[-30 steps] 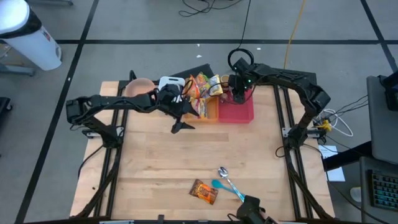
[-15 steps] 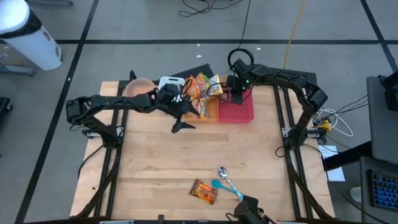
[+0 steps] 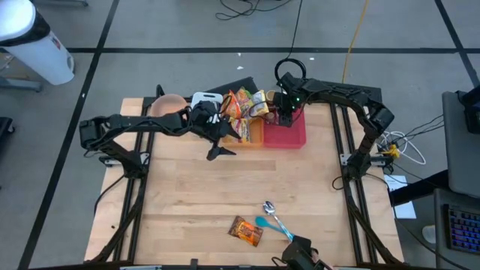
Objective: Pick & Place Food Item
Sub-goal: Put the purple seasoning bottle into the red bin, then put the blue patterned spoon into the white bin
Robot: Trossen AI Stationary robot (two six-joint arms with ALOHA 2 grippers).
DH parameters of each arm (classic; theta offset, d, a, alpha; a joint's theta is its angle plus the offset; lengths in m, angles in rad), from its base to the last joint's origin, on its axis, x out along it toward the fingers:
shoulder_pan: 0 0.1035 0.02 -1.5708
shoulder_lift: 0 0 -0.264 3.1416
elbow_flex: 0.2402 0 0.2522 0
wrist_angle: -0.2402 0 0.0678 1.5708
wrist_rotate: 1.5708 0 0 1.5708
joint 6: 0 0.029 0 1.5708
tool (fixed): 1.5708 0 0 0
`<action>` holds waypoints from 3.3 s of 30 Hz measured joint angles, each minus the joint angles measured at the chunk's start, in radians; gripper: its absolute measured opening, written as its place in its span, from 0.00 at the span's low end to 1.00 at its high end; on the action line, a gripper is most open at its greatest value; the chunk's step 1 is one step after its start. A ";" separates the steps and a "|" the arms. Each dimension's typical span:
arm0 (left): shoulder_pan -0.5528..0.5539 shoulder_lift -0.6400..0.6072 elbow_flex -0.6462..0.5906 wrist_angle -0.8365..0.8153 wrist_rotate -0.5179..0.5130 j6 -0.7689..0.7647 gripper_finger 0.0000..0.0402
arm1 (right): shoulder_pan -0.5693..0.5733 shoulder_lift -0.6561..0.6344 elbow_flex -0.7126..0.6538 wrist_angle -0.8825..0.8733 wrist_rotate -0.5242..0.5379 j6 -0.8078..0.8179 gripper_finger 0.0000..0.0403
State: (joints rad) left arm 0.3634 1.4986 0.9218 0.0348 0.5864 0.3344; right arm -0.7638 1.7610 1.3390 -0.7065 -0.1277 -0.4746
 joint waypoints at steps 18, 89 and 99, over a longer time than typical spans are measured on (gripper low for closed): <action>0.000 0.000 0.000 0.000 -0.001 -0.002 0.84 | 0.013 -0.068 -0.001 -0.002 0.128 -0.017 0.77; -0.950 -0.044 -0.348 0.870 -0.810 -0.626 0.84 | 1.277 -0.237 -0.660 1.129 0.409 0.700 0.73; -0.975 0.122 -0.344 1.048 -0.878 -0.686 0.84 | 1.268 -0.105 -0.659 1.166 0.440 0.707 0.73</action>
State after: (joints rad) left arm -0.6121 1.6203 0.5777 1.0830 -0.2913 -0.3512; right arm 0.5041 1.6558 0.6796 0.4599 0.3123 0.2323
